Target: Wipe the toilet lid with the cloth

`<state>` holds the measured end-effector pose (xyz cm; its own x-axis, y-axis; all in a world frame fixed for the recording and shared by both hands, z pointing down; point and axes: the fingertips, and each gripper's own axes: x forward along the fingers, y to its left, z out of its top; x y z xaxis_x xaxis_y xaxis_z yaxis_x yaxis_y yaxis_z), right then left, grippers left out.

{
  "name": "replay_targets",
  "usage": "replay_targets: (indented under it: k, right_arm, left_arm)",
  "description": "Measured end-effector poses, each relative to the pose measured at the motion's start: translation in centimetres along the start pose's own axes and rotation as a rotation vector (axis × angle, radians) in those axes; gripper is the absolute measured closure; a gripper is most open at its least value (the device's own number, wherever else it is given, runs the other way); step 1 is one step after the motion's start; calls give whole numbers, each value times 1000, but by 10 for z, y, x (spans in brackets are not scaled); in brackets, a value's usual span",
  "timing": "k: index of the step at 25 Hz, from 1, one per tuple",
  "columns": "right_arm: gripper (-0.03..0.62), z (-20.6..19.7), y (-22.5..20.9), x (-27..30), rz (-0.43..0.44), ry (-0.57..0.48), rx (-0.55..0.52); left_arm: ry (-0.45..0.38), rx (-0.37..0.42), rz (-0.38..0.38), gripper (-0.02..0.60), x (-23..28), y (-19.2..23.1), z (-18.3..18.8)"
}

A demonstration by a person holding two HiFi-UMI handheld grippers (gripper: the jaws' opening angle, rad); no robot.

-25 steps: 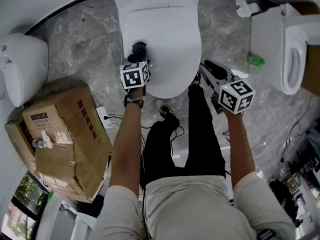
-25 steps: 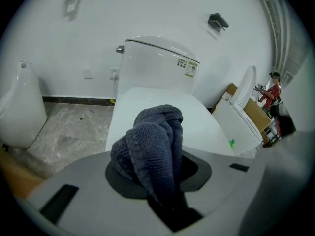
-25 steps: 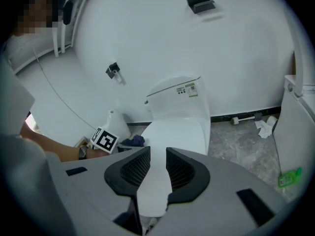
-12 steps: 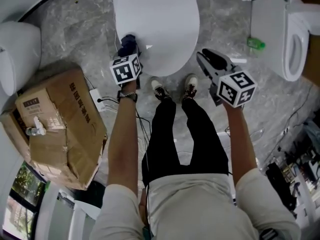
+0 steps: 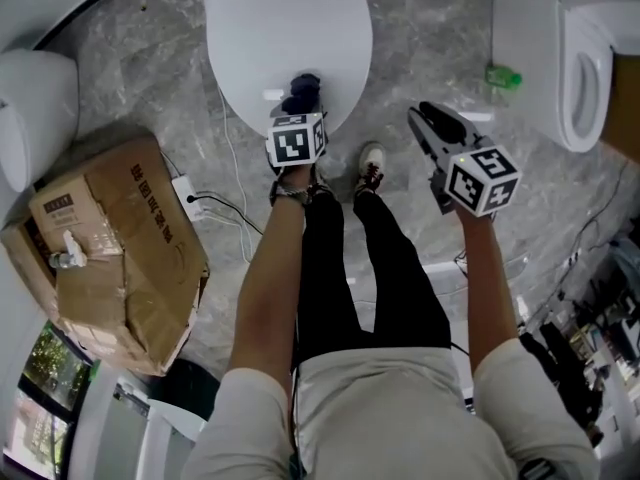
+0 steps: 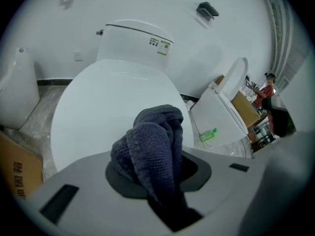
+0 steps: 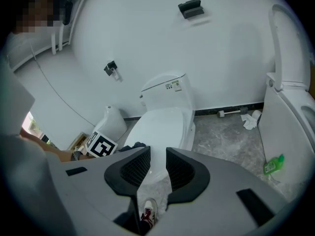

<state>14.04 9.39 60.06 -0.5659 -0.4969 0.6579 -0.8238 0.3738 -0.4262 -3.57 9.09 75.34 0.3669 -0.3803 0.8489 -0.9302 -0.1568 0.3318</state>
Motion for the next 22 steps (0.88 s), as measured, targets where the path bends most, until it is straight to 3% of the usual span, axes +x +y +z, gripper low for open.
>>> replay_targets:
  k: [5,10,13,22]
  right_arm:
    - [479,-14,-13,-19,-25,5,13]
    - [479,-25,-17,-32,-29,19,10]
    - [479,-28,-15,-33,-28,24,18]
    - [479,-12,27,-10,35,21,-12]
  left_arm:
    - [49,29,-83,474,21,-63,-21]
    - [51,42,-116,476,24,-81,-39]
    - [22,69,-75,477,12,-63,-50]
    - [8,-122,36,477,-40,51,-78]
